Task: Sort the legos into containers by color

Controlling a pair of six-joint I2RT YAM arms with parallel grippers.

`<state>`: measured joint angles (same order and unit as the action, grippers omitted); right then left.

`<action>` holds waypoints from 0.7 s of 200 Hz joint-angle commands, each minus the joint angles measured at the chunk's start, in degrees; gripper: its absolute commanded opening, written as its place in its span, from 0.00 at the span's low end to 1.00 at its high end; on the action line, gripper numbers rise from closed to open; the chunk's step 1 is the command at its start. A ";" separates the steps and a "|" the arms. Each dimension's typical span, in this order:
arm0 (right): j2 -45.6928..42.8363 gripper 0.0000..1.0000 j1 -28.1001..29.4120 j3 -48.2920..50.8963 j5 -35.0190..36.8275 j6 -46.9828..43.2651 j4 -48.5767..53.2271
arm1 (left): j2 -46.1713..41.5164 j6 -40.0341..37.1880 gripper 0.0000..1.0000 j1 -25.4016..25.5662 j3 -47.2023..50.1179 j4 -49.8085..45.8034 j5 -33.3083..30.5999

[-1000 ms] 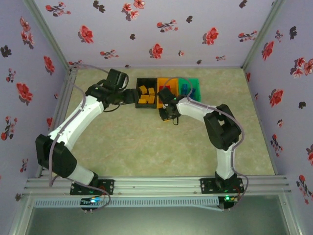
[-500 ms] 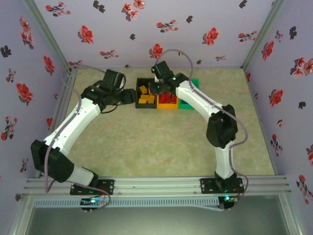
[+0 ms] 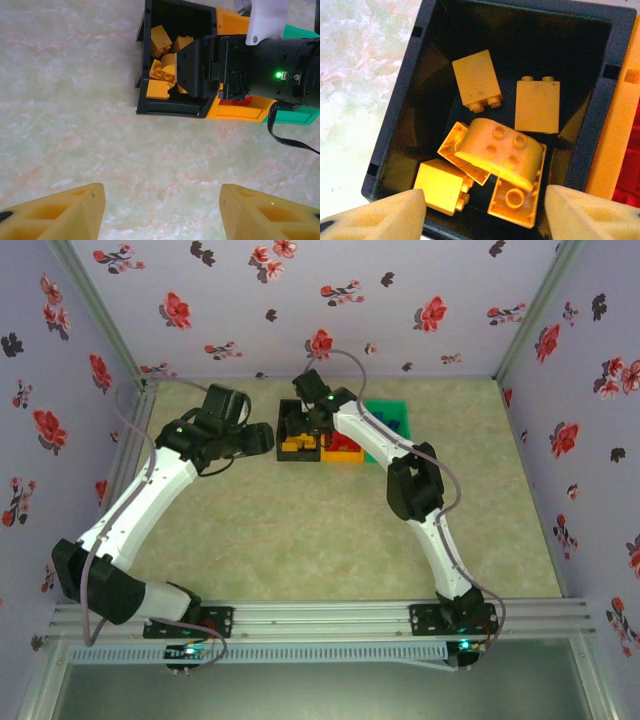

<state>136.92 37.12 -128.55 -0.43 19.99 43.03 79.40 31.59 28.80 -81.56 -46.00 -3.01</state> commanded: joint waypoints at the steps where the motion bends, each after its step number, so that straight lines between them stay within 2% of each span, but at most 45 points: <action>1: -3.35 0.67 -0.35 -1.19 0.40 -0.72 1.75 | -1.76 0.68 0.63 -0.46 0.46 -1.46 -1.41; 21: -7.11 0.67 -0.52 1.65 1.25 -1.86 1.97 | -2.24 -0.04 0.65 -0.56 0.38 -0.82 -1.65; 62: -20.55 0.74 -2.54 15.01 2.29 -4.40 0.57 | -2.51 -1.03 0.66 -1.09 -0.26 -0.79 -3.49; 99: -34.57 0.78 -7.39 27.33 1.31 -4.90 1.73 | -2.87 -2.89 0.67 -1.19 -1.02 -1.24 -6.15; 116: -39.98 0.80 -9.41 29.76 3.51 -5.94 5.68 | -4.05 -3.25 0.69 -1.17 0.49 0.01 -7.24; 140: -46.97 0.89 -12.46 33.09 6.22 -6.50 9.06 | -4.77 -4.77 0.72 -1.31 0.36 -0.14 -8.74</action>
<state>95.55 26.65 -98.76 2.33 15.25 46.78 76.95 29.52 28.10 -81.41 -45.93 -8.43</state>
